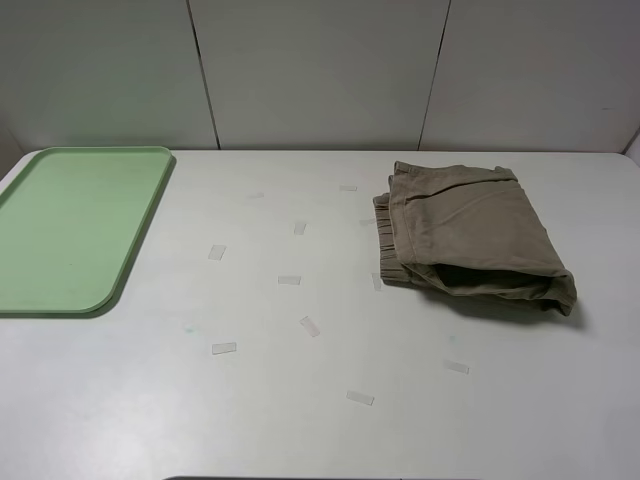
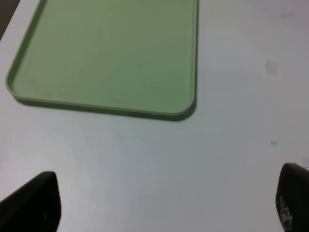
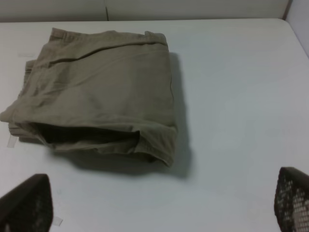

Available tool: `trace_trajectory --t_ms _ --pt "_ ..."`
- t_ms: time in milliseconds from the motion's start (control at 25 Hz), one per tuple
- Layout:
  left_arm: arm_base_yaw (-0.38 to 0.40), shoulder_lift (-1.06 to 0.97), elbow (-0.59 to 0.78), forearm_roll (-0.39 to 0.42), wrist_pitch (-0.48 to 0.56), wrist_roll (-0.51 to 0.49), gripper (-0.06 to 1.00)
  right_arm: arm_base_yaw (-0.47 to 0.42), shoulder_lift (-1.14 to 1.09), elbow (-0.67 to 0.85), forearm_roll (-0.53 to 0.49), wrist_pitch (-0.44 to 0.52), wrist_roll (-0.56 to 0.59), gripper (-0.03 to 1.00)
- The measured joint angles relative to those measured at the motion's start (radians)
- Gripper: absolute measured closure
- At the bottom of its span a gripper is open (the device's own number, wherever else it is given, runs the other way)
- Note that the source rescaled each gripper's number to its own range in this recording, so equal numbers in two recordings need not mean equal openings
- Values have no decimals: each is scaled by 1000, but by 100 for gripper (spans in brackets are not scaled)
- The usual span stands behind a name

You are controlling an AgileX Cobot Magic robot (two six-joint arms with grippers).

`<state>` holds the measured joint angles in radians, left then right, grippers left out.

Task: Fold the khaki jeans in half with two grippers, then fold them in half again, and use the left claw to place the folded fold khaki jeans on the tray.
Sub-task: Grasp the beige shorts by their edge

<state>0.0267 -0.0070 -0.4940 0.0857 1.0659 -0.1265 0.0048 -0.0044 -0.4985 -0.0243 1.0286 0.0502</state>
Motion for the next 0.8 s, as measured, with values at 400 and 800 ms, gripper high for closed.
trace_trajectory --t_ms 400,800 --pt "0 0 0 -4 0 0 -3 0 0 0 0 0 0 -3" --pt "0 161 -90 -76 -8 0 -5 0 0 0 0 0 0 -3"
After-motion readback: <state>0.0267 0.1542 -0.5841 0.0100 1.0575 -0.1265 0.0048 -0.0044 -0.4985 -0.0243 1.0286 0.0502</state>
